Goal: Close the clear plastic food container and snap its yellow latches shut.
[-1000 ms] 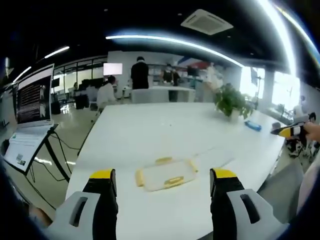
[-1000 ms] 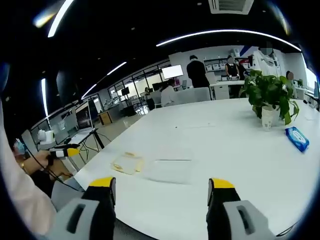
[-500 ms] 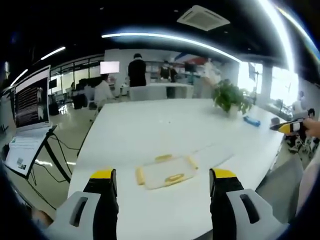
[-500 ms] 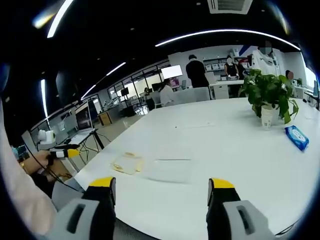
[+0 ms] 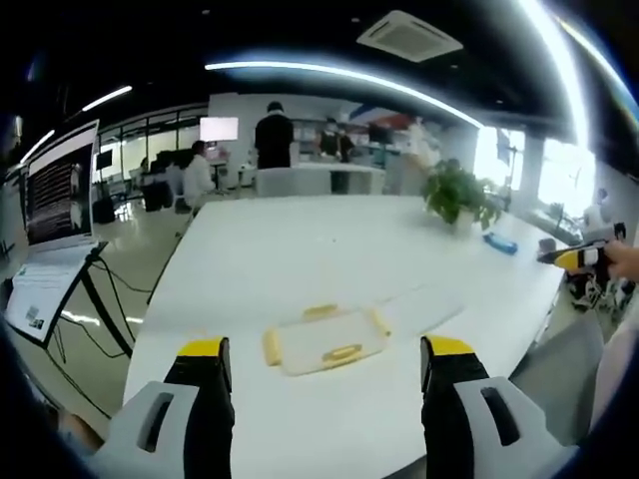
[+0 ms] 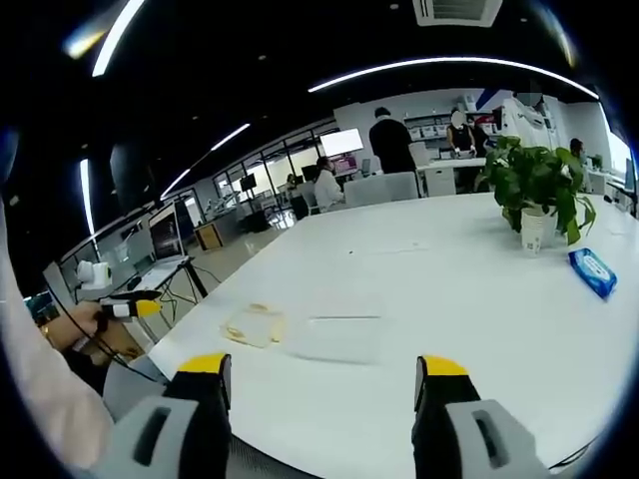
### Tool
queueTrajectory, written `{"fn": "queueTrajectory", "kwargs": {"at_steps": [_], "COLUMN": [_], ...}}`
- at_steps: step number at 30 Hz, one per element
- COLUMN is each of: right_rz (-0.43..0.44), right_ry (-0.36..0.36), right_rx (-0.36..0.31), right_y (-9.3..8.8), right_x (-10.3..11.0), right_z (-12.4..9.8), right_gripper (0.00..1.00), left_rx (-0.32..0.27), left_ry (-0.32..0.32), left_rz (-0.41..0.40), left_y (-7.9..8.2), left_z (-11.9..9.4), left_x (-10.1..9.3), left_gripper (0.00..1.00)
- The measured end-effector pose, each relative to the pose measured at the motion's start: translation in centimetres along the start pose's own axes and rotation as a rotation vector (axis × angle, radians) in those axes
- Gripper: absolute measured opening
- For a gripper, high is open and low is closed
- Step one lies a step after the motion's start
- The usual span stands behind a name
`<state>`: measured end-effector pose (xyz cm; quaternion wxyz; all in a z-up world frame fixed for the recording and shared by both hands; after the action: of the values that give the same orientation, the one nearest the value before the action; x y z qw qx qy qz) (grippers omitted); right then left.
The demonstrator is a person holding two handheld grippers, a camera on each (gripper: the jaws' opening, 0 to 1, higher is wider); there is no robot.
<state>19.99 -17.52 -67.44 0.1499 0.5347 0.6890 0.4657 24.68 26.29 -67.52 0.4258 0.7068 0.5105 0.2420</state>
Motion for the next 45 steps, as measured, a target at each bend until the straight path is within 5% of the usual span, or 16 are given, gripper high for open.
{"fn": "queueTrajectory", "kwargs": {"at_steps": [45], "right_rz": [-0.012], "right_ry": [0.042], "right_rx": [0.026], "right_y": [0.0], "right_x": [-0.18], "right_z": [0.47], "right_gripper": [0.75], "left_rx": [0.036], "left_ry": [-0.001], "left_rz": [0.019], "left_y": [-0.15], "left_z": [0.31], "left_x": [-0.92], "left_gripper": [0.75]}}
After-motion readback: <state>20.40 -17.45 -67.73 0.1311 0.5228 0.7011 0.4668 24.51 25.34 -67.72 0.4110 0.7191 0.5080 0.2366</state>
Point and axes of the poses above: the point that each gripper's makers call its tool centre point, and the gripper's own axes: z roughly forward along the fingers, x roughly to its left, y roughly out of its top, the point moved 8 cm from there along -z, roughly backward along the fingers, and after that the axes turned 8 degrees about x, right-handed, at the moved point
